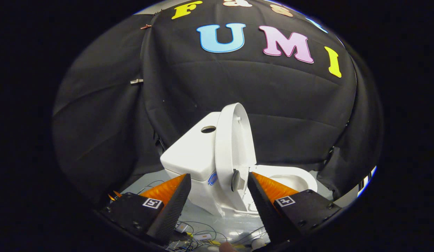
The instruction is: Open the toilet lid.
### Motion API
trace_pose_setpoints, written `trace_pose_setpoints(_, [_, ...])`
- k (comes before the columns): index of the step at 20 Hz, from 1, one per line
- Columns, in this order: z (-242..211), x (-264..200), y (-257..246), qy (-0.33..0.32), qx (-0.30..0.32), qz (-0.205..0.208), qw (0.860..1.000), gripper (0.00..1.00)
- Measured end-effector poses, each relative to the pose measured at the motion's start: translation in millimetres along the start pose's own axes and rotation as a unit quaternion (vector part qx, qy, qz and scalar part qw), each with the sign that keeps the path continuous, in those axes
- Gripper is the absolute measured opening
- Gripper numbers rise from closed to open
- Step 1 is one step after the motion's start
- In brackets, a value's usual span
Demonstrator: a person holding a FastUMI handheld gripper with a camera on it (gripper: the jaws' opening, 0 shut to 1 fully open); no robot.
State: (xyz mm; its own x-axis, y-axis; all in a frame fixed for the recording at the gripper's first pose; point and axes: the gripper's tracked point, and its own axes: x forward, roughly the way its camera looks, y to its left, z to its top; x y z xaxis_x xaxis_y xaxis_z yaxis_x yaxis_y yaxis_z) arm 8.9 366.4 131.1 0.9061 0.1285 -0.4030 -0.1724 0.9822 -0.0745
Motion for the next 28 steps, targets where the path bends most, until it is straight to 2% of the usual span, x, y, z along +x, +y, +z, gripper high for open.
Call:
trace_pose_setpoints(8, [38.5,-47.3,-30.7,-0.057,0.003,0.031,0.998,1.00])
trace_pose_setpoints(14, [32.9,-70.2,-68.7,-0.085,0.024,0.056,0.995,1.00])
trace_pose_setpoints(18, [26.7,-81.0,-111.8,-0.151,0.053,0.075,0.984,1.00])
trace_pose_setpoints(21, [2.7,-72.6,-154.4,-0.165,0.074,0.064,0.981,0.99])
trace_pose_setpoints(28, [-59.8,-47.3,-252.9,-0.160,0.056,-0.007,0.985,0.99])
